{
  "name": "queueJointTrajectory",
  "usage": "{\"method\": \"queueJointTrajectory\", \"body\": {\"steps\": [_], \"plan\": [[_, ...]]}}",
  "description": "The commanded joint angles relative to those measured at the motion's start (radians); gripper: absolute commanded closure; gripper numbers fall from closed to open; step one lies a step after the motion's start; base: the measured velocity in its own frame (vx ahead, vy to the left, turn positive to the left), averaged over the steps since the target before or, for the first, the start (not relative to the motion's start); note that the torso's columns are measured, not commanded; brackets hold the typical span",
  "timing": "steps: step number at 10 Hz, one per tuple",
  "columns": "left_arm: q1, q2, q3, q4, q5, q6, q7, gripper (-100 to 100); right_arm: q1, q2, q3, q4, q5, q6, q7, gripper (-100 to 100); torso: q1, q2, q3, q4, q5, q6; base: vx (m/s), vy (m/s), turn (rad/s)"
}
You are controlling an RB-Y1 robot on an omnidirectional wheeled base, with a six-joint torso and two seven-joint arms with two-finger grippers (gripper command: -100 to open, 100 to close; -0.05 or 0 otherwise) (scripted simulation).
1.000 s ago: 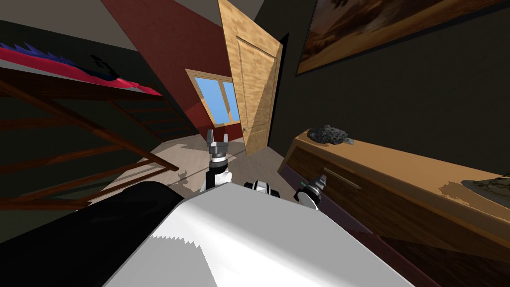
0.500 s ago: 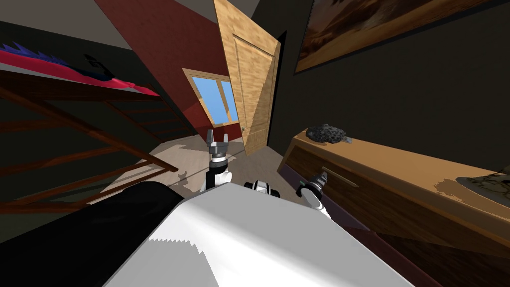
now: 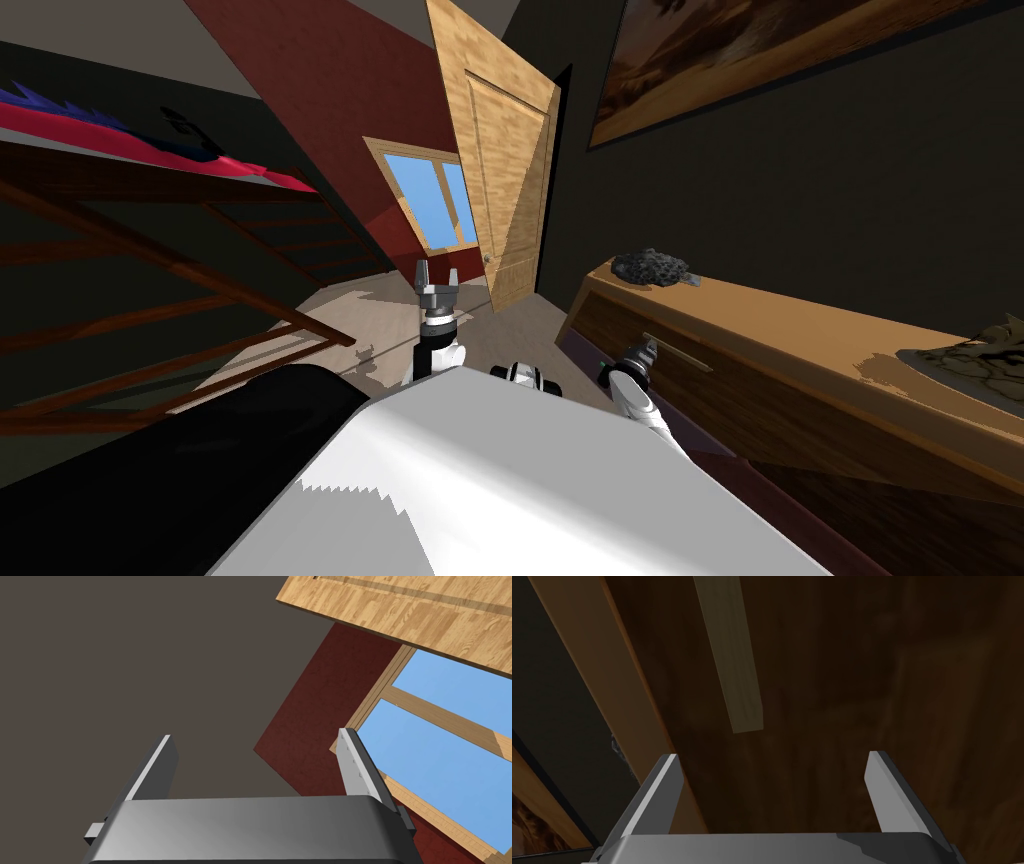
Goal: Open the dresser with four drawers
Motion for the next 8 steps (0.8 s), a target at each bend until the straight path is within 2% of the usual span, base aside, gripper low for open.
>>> {"method": "queueJointTrajectory", "body": {"steps": [1, 6, 8], "plan": [[0.0, 0.0, 0.0, 0.0, 0.0, 0.0, 0.0, 0, -0.021, -0.015, -0.02, -0.007, -0.049, -0.047, 0.023, -100, 0.0, 0.0, 0.0, 0.0, 0.0, 0.0, -0.007, -0.011, -0.021], [0.0, 0.0, 0.0, 0.0, 0.0, 0.0, 0.0, 0, -0.073, -0.046, -0.062, -0.015, -0.15, -0.145, 0.066, -100, 0.0, 0.0, 0.0, 0.0, 0.0, 0.0, -0.008, -0.013, -0.022], [0.0, 0.0, 0.0, 0.0, 0.0, 0.0, 0.0, 0, -0.075, -0.046, -0.062, -0.013, -0.151, -0.146, 0.062, -100, 0.0, 0.0, 0.0, 0.0, 0.0, 0.0, -0.003, -0.004, -0.005]]}}
